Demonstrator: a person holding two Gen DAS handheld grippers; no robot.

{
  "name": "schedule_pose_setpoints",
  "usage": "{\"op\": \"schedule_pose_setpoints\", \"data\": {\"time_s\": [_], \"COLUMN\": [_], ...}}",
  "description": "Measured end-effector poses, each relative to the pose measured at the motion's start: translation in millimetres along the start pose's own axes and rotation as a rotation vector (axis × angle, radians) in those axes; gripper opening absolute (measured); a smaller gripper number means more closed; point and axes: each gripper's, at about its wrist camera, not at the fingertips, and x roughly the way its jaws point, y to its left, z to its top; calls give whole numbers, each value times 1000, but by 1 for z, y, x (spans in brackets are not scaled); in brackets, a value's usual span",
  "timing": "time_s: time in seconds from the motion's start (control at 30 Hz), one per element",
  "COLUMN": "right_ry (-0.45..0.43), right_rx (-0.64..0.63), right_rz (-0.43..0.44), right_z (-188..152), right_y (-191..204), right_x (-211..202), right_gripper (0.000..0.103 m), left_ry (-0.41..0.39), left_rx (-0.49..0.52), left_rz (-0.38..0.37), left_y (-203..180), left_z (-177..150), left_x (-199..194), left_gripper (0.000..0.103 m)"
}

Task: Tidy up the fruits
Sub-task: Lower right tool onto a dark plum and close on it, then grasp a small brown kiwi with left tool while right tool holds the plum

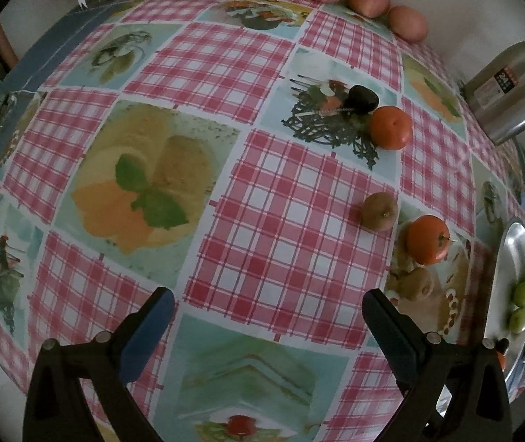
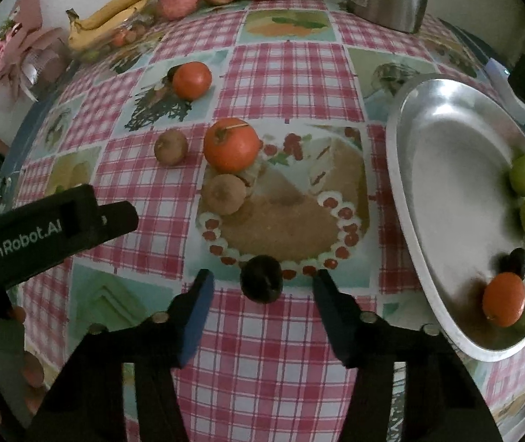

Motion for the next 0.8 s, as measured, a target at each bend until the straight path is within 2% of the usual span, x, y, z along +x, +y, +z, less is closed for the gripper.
{"op": "schedule_pose_setpoints", "data": {"time_s": [0.3, 0.63, 0.8], "right_ry": [-1, -4, -39], "right_rx": [-2, 9, 37], "right_rz": [18, 29, 43], "right_z": [2, 3, 3], "right_y": [-2, -3, -8], "right_x": [0, -1, -12], "right_gripper": [27, 23, 23], "left_ry": [0, 1, -13], "left_rx": [-2, -22, 5], "left_rz": [-11, -50, -91], "left_y": [-3, 1, -6], "left_z": [2, 2, 5], "left_x": [-1, -1, -4], "left_gripper": [103, 102, 102]}}
